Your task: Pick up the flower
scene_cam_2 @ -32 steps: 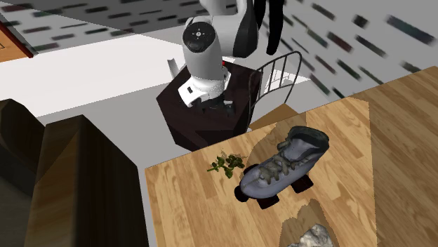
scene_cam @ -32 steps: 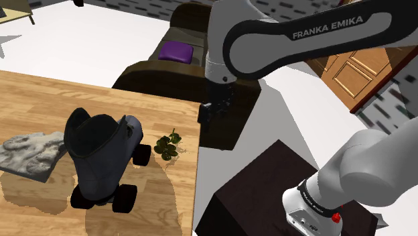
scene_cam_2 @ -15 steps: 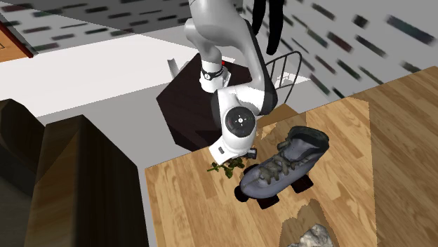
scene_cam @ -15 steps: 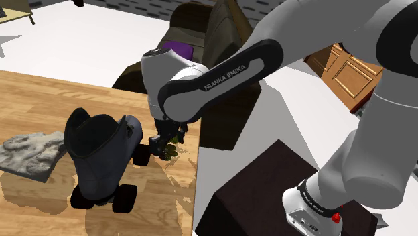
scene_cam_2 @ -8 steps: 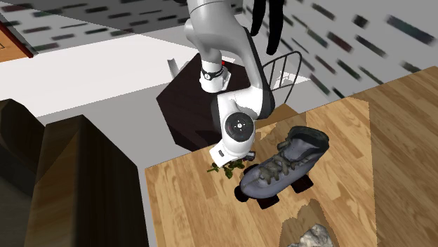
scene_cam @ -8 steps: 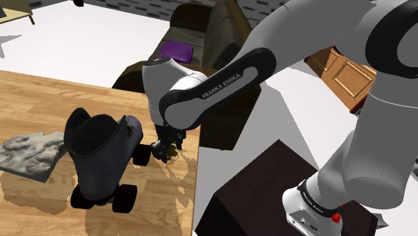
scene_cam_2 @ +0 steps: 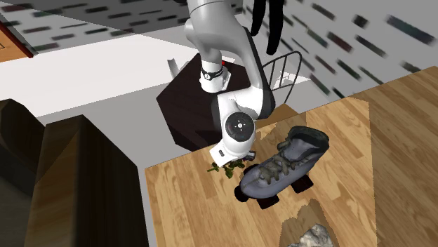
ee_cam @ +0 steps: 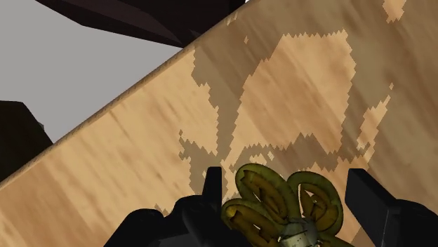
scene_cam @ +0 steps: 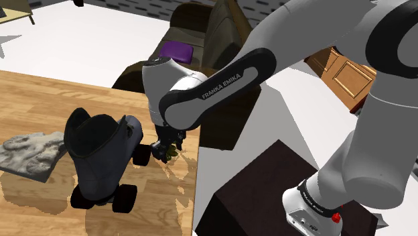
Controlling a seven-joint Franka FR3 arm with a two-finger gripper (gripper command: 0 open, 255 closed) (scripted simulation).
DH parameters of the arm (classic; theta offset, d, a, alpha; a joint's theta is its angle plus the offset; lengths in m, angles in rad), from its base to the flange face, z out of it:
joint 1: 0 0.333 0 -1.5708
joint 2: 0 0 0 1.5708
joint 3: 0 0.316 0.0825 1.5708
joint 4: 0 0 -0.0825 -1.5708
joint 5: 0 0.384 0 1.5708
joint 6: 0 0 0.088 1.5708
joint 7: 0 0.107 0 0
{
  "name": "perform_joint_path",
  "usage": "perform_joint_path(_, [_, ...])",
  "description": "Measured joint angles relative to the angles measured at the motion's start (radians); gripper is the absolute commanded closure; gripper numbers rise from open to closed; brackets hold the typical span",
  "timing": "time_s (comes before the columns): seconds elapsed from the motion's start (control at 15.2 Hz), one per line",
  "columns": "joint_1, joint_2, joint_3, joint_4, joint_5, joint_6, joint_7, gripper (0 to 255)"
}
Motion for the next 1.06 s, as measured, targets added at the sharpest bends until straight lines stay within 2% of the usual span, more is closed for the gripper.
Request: perform_joint_path(1.06, [-0.021, -0.122, 0.023, 0.048, 0.056, -0.161, -0.028, 255])
